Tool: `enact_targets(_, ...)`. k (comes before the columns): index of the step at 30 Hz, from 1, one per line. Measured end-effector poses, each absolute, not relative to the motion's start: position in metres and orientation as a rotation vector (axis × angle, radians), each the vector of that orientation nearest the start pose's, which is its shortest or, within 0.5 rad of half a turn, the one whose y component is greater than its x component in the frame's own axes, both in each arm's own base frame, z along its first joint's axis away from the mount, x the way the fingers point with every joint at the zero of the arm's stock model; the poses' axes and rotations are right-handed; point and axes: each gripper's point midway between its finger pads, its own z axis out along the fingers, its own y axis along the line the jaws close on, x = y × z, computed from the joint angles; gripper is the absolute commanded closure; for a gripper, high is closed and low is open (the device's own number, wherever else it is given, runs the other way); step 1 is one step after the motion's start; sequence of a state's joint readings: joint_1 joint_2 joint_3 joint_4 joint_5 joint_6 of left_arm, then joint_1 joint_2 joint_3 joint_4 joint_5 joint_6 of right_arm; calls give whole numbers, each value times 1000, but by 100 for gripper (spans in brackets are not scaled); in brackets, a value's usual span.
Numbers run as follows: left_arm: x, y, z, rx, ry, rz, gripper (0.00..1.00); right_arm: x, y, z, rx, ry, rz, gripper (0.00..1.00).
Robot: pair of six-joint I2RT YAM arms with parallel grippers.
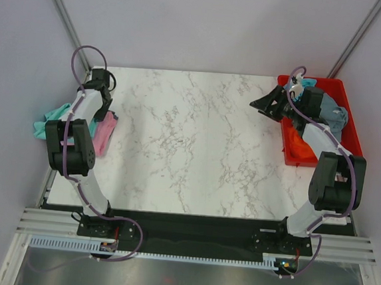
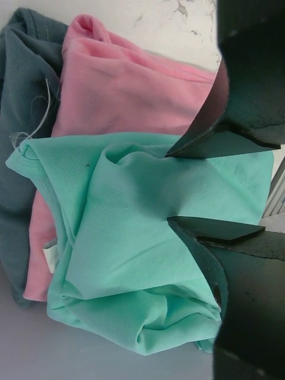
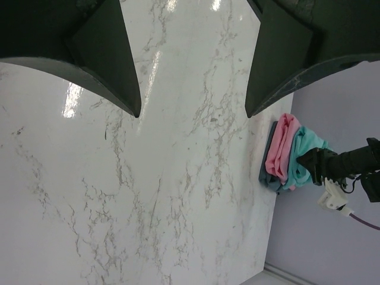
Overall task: Fold and stack the t-shirts
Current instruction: Neatly place the folded tshirt to the corner
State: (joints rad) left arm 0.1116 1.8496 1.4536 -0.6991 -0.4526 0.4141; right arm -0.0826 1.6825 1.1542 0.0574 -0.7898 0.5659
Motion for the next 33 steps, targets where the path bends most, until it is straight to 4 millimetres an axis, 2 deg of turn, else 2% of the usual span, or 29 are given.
enact_targets(4, 396, 140, 110, 260, 2698, 777, 53, 449, 104, 190, 165, 2056, 1111, 21)
enact_targets(18, 390, 139, 103, 274, 2719, 775, 51, 452, 104, 195, 155, 2033, 1114, 21)
enact_targets(33, 390, 135, 101, 287, 2725, 740, 45, 452, 105, 196, 159, 2028, 1117, 21)
